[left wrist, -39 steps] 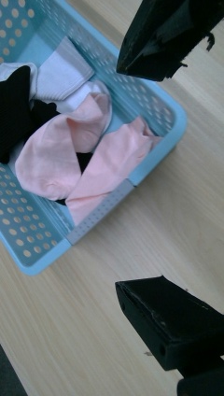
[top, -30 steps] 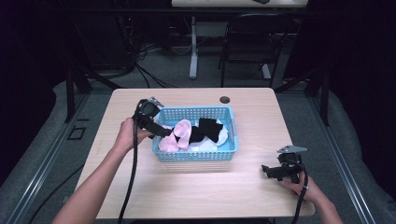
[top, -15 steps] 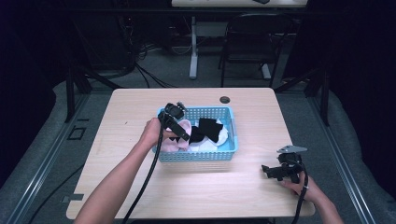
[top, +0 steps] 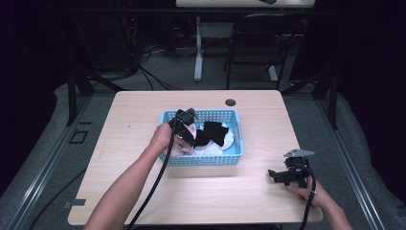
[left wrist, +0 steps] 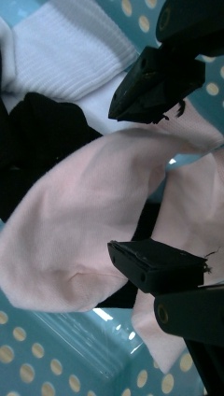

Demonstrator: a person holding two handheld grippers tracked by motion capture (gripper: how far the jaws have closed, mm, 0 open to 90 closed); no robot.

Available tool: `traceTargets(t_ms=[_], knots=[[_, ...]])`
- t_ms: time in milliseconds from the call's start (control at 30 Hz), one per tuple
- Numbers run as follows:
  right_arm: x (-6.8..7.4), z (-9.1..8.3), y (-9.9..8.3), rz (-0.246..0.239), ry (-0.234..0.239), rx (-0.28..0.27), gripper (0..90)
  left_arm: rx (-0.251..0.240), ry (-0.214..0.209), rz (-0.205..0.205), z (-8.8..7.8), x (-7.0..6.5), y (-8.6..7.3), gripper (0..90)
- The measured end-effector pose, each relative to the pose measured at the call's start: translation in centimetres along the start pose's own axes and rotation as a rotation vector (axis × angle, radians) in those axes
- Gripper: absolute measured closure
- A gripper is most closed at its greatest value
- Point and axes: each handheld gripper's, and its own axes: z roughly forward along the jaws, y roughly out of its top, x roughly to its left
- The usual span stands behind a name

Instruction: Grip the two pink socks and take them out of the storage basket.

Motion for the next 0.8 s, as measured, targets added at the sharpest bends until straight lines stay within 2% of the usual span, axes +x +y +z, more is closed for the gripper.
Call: traceTargets(t_ms=[167, 233, 267, 300, 333, 367, 433, 800], knots=[[0.0, 0.0, 0.0, -0.004, -0.003, 0.004, 0.0, 0.007, -0.009, -0.028, 0.4, 0.5, -0.1, 52.7], [0.0, 0.0, 0.0, -0.004, -0.002, 0.004, 0.0, 0.015, -0.008, -0.023, 0.5, 0.5, -0.1, 56.0], [0.0, 0.0, 0.0, -0.003, 0.003, 0.003, 0.0, 0.010, -0.002, -0.024, 0.5, 0.5, 0.0, 63.7], [0.0, 0.0, 0.0, -0.003, 0.003, 0.003, 0.0, 0.010, -0.002, -0.024, 0.5, 0.5, 0.0, 67.5], [0.0, 0.0, 0.0, -0.003, 0.003, 0.003, 0.0, 0.010, 0.000, -0.025, 0.5, 0.6, 0.0, 67.5], [0.0, 0.0, 0.0, -0.003, 0.004, 0.003, 0.0, 0.012, 0.007, -0.022, 0.5, 0.6, 0.0, 75.3], [0.0, 0.0, 0.0, -0.003, 0.004, 0.003, 0.0, 0.010, 0.008, -0.023, 0.3, 0.6, -0.1, 80.7], [0.0, 0.0, 0.0, -0.001, 0.000, 0.001, 0.0, -0.016, 0.007, -0.011, -1.5, 0.8, -0.6, 84.1]])
